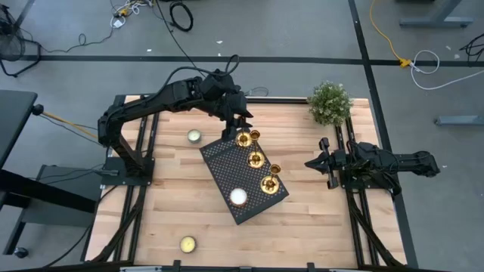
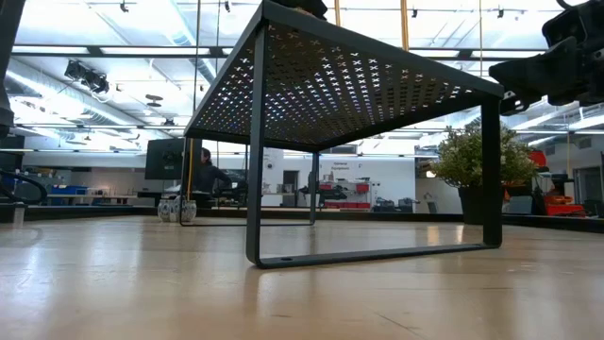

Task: Pick & Place candle stick holders
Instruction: Put the gold candle holder on the shelf aligned with the other candle holders, then put the blue scented candle on the shelf aligned with the other scented candle

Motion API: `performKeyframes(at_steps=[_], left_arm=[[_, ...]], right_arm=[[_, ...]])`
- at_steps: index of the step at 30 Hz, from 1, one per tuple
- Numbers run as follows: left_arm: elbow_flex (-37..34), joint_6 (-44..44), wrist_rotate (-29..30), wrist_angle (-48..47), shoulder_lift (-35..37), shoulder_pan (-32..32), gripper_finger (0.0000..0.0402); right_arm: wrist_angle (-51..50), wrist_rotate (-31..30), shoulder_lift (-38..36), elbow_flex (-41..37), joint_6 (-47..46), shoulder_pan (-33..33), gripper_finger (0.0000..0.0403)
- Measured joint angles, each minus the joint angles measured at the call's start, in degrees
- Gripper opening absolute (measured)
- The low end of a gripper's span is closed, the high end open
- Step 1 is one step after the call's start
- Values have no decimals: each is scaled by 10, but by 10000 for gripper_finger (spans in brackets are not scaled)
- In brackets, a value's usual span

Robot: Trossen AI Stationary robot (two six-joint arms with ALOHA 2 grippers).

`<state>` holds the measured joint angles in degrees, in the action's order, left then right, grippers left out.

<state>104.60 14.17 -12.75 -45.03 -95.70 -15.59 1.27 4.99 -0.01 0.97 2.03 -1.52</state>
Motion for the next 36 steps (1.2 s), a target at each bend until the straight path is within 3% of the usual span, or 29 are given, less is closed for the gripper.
performKeyframes(at_steps=[4, 17, 30, 36], left_arm=[[0, 0, 0, 4, 0, 0, 160], [0, 21, 18, 11, 0, 0, 126], [0, 24, 20, 11, 0, 0, 248], [1, 15, 20, 1, 14, 0, 281]], right_arm=[[0, 0, 0, 0, 0, 0, 18], [0, 0, 0, 0, 0, 0, 18], [0, 0, 0, 0, 0, 0, 18], [0, 0, 0, 0, 0, 0, 18]])
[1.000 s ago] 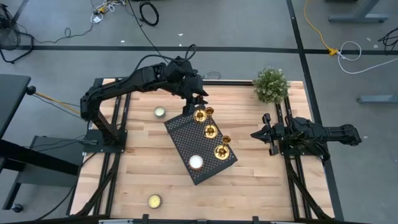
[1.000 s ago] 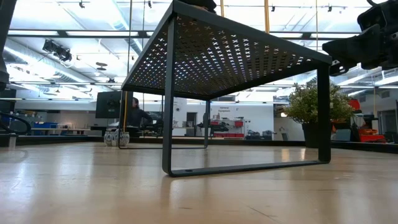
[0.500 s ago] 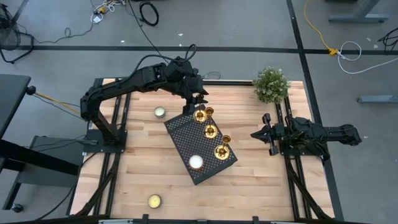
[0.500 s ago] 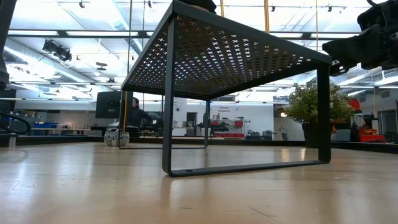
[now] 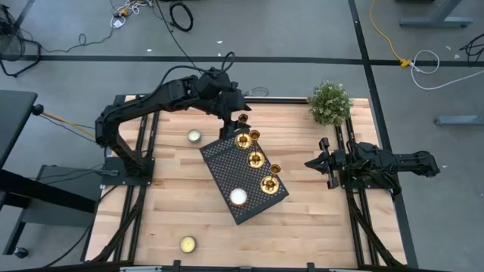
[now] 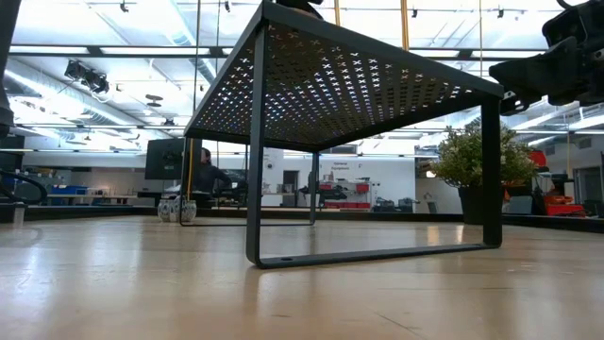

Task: Pick & Place candle stick holders
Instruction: Put the blue scented candle on the shelf aligned with the other scented candle

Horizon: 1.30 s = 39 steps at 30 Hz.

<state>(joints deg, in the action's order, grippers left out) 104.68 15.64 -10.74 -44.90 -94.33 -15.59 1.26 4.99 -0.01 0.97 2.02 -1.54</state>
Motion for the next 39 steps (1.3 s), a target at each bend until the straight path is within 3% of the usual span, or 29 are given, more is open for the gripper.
performKeyframes(at_steps=[22, 39], left_arm=[[0, -15, 57, -163, 81, -14, 289], [0, -45, 73, -304, 87, -52, 289]], right_arm=[[0, 0, 0, 0, 0, 0, 18], [0, 0, 0, 0, 0, 0, 18]])
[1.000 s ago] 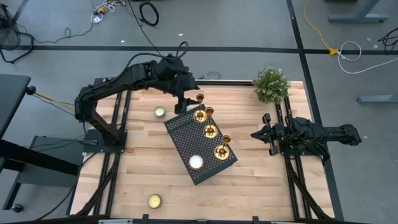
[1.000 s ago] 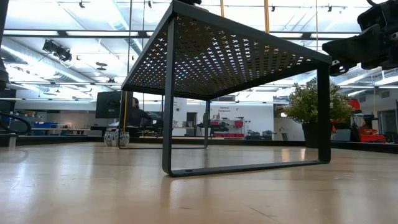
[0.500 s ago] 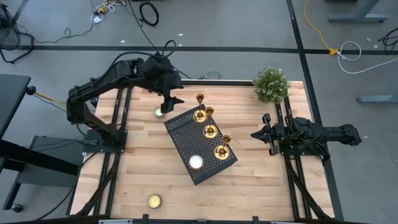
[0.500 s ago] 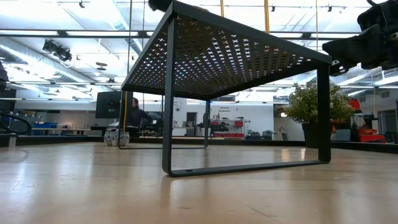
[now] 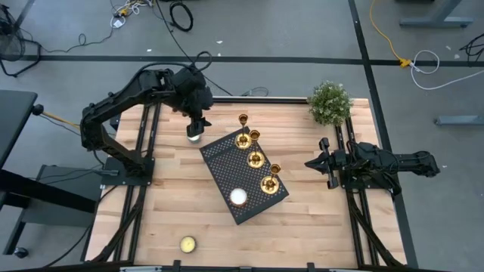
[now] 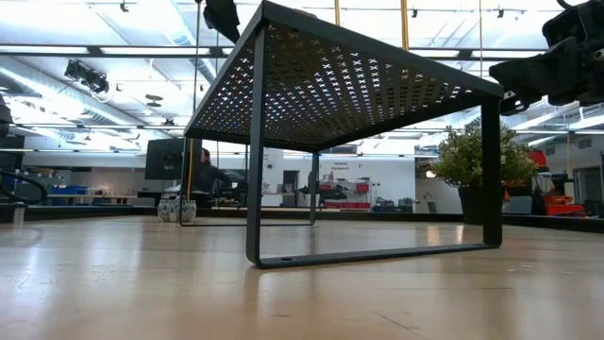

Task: Pick & Place candle stick holders
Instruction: Put the blue scented candle on the shelf aligned with the other scented candle

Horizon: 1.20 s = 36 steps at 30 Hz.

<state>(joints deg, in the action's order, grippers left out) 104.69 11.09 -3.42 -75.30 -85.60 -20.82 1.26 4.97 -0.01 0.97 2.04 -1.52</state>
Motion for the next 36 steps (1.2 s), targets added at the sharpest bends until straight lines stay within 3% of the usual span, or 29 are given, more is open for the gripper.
performKeyframes(at_steps=[36], left_arm=[[-1, -34, 1, -30, -1, 0, 289]], right_arm=[[0, 0, 0, 0, 0, 0, 18]])
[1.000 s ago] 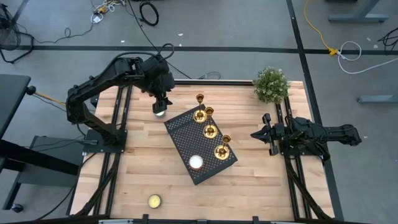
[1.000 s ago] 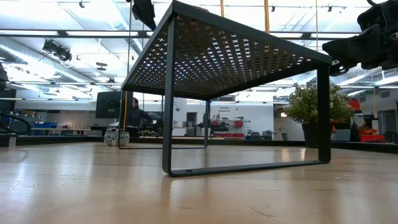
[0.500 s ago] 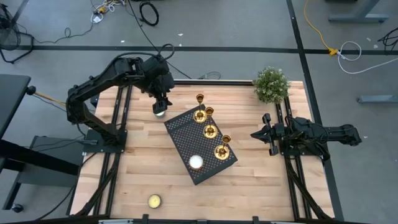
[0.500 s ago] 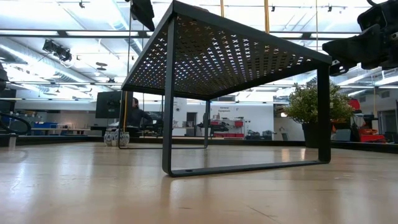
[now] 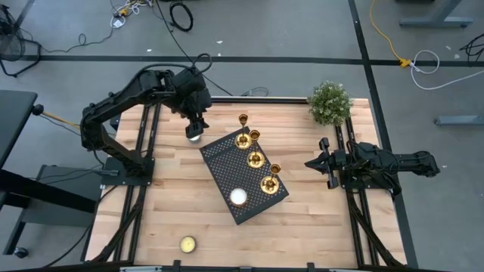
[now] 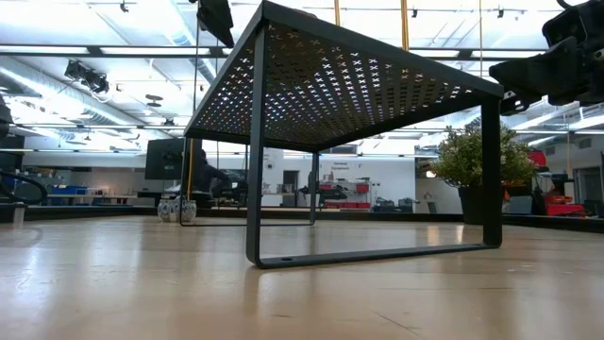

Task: Pick & Place candle stick holders
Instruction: Put the blue scented candle on the shelf aligned with the other scented candle

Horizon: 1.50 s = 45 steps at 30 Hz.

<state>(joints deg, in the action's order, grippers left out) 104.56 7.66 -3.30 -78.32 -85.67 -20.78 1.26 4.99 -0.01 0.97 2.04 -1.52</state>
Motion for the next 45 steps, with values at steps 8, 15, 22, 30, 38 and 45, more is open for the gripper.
performKeyframes(at_steps=[8, 15, 22, 30, 38, 45], left_arm=[[-64, -12, 6, 43, 21, 0, 289], [-197, -26, 7, 145, 91, -1, 289], [-272, -23, 31, 167, 136, -1, 289], [-322, -5, 37, 179, 160, -9, 289], [-367, -5, 34, 208, 165, -16, 289], [-386, -5, 31, 243, 164, -17, 291]], right_arm=[[0, 0, 0, 0, 0, 0, 18], [0, 0, 0, 0, 0, 0, 18], [0, 0, 0, 0, 0, 0, 18], [0, 0, 0, 0, 0, 0, 18], [0, 0, 0, 0, 0, 0, 18], [0, 0, 0, 0, 0, 0, 18]])
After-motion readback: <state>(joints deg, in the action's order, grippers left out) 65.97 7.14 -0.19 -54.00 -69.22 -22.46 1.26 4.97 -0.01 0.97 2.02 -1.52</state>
